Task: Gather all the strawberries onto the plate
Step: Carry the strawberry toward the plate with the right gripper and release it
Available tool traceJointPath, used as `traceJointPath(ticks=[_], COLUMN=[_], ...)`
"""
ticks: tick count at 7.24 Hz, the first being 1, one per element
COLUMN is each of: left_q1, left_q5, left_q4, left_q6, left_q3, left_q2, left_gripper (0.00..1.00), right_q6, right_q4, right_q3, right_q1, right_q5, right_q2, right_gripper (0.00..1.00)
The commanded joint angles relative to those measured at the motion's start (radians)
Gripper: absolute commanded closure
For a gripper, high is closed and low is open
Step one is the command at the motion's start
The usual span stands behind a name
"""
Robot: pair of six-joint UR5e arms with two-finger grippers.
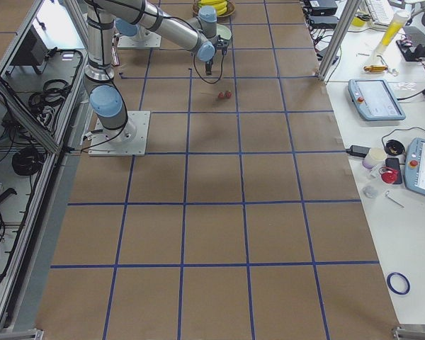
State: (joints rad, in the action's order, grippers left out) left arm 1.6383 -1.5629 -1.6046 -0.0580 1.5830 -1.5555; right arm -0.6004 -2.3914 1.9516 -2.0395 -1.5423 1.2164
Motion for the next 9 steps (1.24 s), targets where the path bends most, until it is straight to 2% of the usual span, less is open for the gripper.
traceJointPath(ticks=[1, 2, 3, 4, 6, 7, 8, 9], left_q1=[0.0, 0.002, 0.003, 0.003, 0.006, 0.006, 0.006, 0.006], left_q5=[0.0, 0.001, 0.001, 0.001, 0.001, 0.001, 0.001, 0.001], left_q4=[0.0, 0.0, 0.0, 0.0, 0.0, 0.0, 0.0, 0.0], left_q6=[0.001, 0.0, 0.0, 0.0, 0.0, 0.0, 0.0, 0.0], left_q3=[0.0, 0.0, 0.0, 0.002, 0.003, 0.003, 0.003, 0.003], left_q2=[0.0, -0.001, -0.003, -0.001, -0.003, -0.003, -0.003, -0.003], left_gripper=[0.0, 0.0, 0.0, 0.0, 0.0, 0.0, 0.0, 0.0], right_q6=[0.254, 0.351, 0.359, 0.356, 0.358, 0.356, 0.356, 0.356], right_q4=[0.035, 0.037, 0.034, 0.025, 0.02, 0.017, -0.001, -0.005], right_q3=[0.006, 0.006, 0.001, 0.0, -0.002, 0.0, 0.009, 0.007], right_q1=[0.16, 0.229, 0.249, 0.249, 0.249, 0.249, 0.249, 0.249], right_q5=[-0.038, -0.06, -0.079, -0.078, -0.079, -0.082, -0.082, -0.082], right_q2=[0.05, 0.046, 0.025, -0.007, -0.024, -0.041, -0.044, -0.046], right_gripper=[0.0, 0.0, 0.0, 0.03, 0.04, 0.09, 0.25, 0.34])
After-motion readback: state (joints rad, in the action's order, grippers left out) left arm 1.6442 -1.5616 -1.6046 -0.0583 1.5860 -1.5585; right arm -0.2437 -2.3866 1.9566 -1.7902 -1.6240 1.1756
